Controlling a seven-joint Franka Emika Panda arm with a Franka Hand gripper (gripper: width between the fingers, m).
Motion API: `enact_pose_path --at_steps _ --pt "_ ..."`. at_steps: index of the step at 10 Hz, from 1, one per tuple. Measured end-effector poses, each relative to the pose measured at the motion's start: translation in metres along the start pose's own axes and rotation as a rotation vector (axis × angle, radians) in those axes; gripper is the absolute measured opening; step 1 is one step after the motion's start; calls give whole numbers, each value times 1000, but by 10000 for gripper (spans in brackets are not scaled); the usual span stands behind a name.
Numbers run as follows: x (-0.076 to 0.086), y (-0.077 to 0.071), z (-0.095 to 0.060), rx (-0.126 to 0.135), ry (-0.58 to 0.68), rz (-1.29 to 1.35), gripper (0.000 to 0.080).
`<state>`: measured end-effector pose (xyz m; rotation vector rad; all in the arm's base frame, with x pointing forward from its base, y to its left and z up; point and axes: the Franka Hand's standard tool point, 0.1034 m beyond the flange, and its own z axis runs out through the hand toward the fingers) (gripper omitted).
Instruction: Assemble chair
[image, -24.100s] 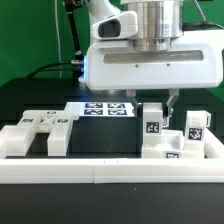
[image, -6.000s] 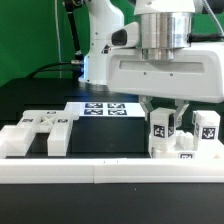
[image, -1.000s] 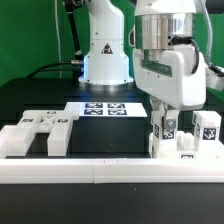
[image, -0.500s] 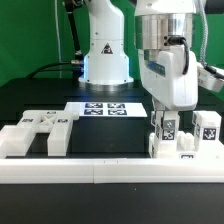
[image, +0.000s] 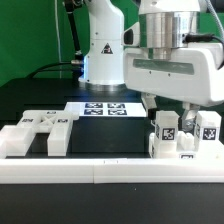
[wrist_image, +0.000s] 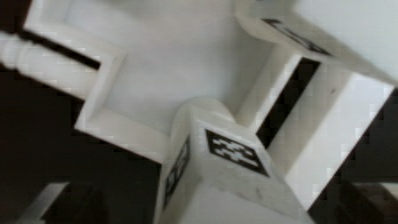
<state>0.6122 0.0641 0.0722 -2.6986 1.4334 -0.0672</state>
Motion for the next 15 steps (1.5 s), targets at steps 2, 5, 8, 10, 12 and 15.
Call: enact_pose_path --at_steps 2,5,8,10,12,15 --pt "2 1 0 0 0 -224 649" --pt "5 2 -1 0 2 -472 649" --pt "3 1 1 -7 10 -656 649" --pt "5 3 2 -17 13 -763 649" --pt "7 4 2 -22 14 -900 649" --pt "8 5 2 -29 16 -963 458"
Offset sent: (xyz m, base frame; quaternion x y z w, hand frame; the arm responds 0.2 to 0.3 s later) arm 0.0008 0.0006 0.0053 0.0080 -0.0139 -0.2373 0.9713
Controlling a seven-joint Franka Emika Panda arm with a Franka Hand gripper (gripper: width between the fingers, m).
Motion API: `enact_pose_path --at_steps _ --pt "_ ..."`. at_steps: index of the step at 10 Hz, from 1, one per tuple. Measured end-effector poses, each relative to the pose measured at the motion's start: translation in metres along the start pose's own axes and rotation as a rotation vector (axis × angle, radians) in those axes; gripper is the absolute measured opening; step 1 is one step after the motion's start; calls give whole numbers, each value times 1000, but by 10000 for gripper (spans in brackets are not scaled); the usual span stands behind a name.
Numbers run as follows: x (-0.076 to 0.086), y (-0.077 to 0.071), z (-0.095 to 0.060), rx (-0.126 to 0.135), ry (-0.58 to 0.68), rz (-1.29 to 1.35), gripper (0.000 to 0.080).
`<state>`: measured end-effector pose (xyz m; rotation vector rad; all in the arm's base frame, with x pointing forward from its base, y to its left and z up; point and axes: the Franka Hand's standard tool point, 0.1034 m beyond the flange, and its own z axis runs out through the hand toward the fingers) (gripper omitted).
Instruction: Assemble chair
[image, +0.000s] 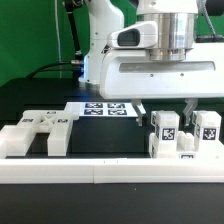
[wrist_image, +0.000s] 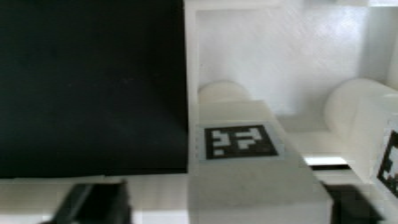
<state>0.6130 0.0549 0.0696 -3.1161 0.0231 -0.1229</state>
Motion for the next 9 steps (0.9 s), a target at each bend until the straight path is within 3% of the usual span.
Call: enact_pose_path --at_steps 1,4,9 --pt "0 0 0 0 0 0 323" --pt "0 0 0 0 0 24 289" --pt "-1 -2 1 12 -5 624 291"
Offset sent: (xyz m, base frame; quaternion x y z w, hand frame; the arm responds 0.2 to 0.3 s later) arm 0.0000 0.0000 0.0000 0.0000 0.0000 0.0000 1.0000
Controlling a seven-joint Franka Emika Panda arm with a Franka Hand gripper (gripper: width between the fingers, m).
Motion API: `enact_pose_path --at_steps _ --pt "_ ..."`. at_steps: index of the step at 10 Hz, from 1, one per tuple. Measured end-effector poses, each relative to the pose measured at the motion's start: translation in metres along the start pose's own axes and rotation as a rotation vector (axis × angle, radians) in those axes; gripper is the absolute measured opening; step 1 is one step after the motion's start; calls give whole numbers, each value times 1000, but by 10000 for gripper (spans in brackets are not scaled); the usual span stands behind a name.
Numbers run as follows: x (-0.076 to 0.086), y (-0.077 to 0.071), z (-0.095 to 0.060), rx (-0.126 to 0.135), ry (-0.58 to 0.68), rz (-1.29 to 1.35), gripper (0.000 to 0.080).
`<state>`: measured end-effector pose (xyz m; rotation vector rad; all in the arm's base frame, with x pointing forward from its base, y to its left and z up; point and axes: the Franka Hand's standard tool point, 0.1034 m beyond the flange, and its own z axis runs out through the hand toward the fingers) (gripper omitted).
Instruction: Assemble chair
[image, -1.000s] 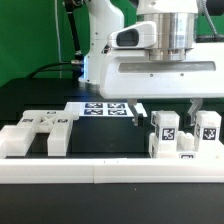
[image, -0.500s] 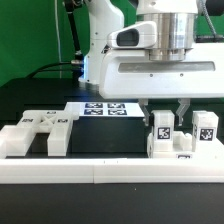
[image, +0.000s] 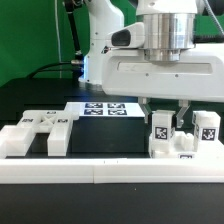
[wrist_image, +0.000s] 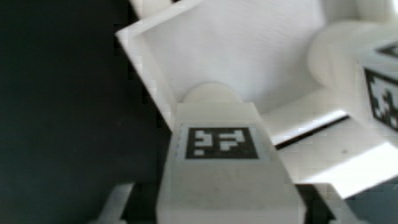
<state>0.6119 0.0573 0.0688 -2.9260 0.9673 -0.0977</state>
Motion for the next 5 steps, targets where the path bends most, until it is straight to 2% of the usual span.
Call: enact_pose_path --at_steps 5 --pt "-2 -4 1 2 7 540 291"
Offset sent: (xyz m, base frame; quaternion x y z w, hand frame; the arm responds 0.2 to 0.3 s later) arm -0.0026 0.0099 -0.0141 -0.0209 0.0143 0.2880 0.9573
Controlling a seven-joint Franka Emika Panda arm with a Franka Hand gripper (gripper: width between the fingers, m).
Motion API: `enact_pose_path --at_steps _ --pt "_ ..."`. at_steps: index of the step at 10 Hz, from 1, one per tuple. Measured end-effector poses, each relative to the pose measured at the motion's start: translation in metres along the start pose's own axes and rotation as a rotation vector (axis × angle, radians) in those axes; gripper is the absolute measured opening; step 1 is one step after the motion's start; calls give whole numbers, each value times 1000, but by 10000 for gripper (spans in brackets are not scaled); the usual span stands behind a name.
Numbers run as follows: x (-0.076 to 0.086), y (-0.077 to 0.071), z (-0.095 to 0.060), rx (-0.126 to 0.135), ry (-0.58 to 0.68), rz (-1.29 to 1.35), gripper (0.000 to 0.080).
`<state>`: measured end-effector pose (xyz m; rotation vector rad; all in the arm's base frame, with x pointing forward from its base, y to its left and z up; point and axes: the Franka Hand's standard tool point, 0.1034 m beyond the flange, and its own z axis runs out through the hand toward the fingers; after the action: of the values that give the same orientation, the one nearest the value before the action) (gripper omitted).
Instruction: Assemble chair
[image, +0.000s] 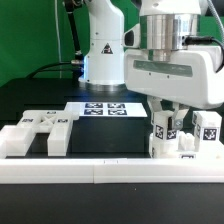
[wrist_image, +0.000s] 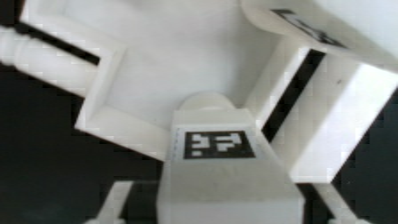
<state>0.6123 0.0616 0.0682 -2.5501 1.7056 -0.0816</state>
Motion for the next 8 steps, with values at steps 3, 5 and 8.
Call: enact_pose_path --at_steps 3,5,8 --pt "0 0 0 1 -1 177 291" --pt "1 0 0 2 -1 290 291" --pt "4 1 -1 2 2 433 291"
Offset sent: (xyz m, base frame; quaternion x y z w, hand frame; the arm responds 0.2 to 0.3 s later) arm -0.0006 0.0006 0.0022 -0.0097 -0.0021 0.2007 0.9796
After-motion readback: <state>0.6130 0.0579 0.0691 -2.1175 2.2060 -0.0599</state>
